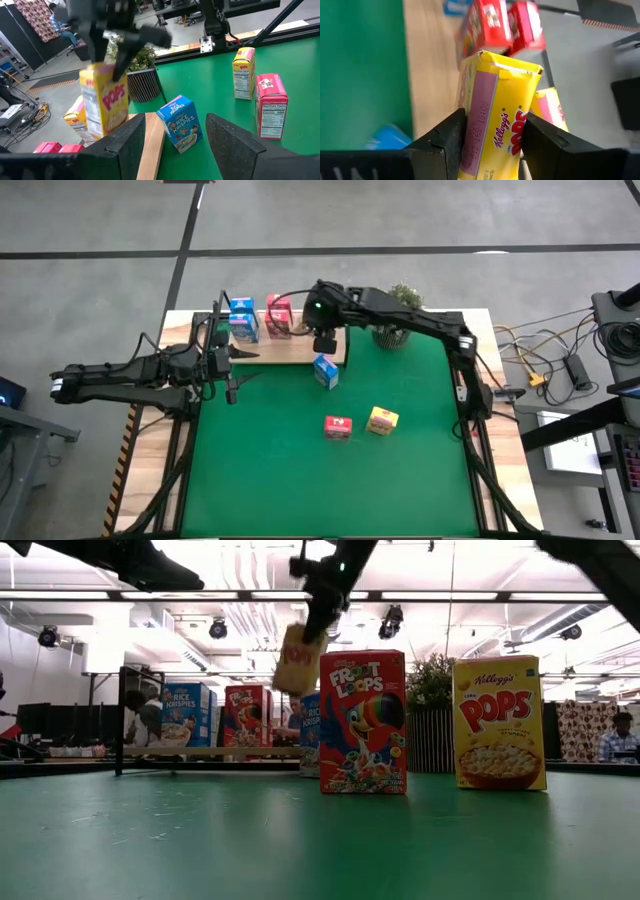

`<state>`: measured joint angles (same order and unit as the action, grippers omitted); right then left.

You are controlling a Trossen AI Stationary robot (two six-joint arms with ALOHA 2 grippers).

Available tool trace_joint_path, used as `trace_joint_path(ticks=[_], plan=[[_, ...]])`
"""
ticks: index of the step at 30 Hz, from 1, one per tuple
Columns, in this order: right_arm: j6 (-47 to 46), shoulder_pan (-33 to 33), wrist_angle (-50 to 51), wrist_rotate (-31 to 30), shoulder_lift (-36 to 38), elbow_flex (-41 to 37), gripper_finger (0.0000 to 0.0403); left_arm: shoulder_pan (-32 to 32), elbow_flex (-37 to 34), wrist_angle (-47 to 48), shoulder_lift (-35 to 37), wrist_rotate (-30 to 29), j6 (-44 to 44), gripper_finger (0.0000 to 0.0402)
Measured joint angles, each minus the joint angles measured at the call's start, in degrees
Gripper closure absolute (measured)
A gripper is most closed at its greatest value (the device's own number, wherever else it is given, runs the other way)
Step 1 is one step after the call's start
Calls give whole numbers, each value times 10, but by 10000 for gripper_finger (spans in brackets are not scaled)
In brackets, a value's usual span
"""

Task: Stack cereal on shelf
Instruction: Put the top yellow cereal box aligned with the other yellow cereal box on the shelf

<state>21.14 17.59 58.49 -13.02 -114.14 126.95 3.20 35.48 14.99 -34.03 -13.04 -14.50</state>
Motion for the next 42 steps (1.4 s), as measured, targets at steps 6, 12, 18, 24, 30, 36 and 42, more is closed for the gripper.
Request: trace_joint_path(ticks=[6,12,18,24,30,36,42], plan=[[51,23,77,0,-77,81,243,0,0,0,0,0,0,209],[80,40,88,-1,-98,75,243,0,0,1,0,0,0,209],[82,47,86,11,-98,75,243,0,0,1,0,0,0,209],[99,50,85,29,-98,75,243,0,0,1,0,0,0,209],[104,50,82,30,-98,75,243,0,0,1,0,0,0,209],[105,50,81,30,-98,75,239,0,0,2,0,0,0,209],[112,50,80,30,-98,73,217,0,0,2,0,0,0,209]])
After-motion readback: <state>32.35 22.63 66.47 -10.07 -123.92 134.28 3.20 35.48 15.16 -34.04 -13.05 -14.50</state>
